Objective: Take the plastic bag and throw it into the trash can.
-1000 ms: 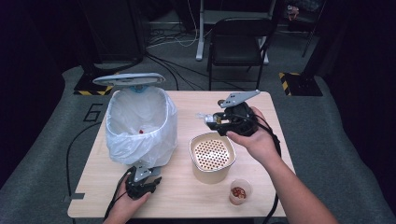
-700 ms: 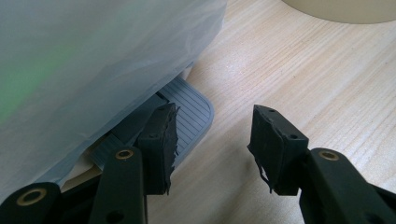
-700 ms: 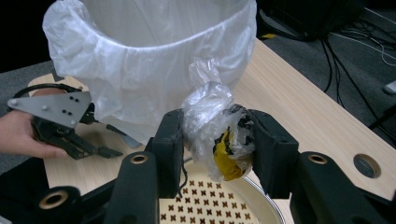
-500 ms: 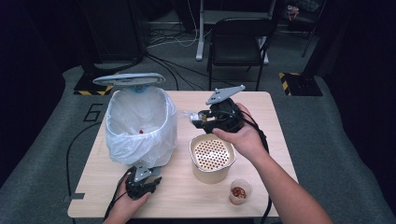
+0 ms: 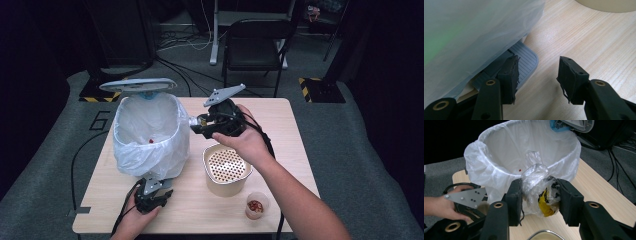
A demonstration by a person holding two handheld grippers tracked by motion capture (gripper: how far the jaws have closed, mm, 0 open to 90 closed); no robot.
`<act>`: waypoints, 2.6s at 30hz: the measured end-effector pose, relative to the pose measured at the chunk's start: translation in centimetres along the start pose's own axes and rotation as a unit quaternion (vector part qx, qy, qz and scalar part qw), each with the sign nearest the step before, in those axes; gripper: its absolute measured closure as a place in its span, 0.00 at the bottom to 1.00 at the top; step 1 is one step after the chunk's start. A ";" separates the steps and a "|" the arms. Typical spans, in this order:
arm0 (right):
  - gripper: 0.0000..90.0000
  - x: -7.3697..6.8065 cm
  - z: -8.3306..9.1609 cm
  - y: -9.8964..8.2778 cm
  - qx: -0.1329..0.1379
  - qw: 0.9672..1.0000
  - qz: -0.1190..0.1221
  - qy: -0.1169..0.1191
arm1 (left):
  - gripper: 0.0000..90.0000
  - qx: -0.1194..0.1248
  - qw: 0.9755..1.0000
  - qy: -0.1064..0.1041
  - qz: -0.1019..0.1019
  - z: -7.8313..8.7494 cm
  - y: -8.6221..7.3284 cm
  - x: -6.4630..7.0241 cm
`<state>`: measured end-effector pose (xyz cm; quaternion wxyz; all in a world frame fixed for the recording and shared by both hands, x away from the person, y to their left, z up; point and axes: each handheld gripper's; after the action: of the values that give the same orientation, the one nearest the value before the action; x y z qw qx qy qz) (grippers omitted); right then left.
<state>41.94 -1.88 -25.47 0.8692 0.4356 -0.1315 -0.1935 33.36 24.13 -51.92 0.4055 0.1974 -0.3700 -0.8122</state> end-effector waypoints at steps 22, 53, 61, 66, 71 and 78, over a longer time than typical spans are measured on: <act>0.64 -0.9 -4.2 2.1 -0.001 1.000 0.006 0.019 | 0.57 0.002 1.000 -0.001 0.006 0.0 0.0 0.1; 0.64 -2.7 -9.3 3.4 0.037 0.999 0.004 0.008 | 0.57 0.000 1.000 -0.002 0.007 0.0 0.0 0.1; 0.64 -2.8 -9.5 3.5 0.035 0.999 0.008 0.000 | 0.57 -0.001 1.000 -0.002 0.006 0.0 0.0 0.1; 0.64 -2.7 -9.8 3.5 0.036 0.999 0.001 -0.001 | 0.57 -0.001 1.000 -0.001 0.006 0.0 0.0 0.1; 0.62 -2.7 -10.3 3.4 0.037 0.999 -0.001 -0.003 | 0.57 -0.001 1.000 -0.001 0.006 0.0 0.0 0.1; 0.41 -2.8 -10.7 3.0 0.037 0.999 -0.009 -0.010 | 0.57 0.000 1.000 -0.002 0.007 0.0 0.0 0.1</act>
<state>44.38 8.56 -29.47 0.8495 0.4664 -0.1432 -0.2010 33.27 24.07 -51.91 0.4102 0.1935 -0.3722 -0.8098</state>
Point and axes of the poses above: each handheld gripper's, and its own axes: z roughly backward along the jaws, y roughly out of its top, x roughly to its right, and after that the axes turned 2 degrees about z, right-handed
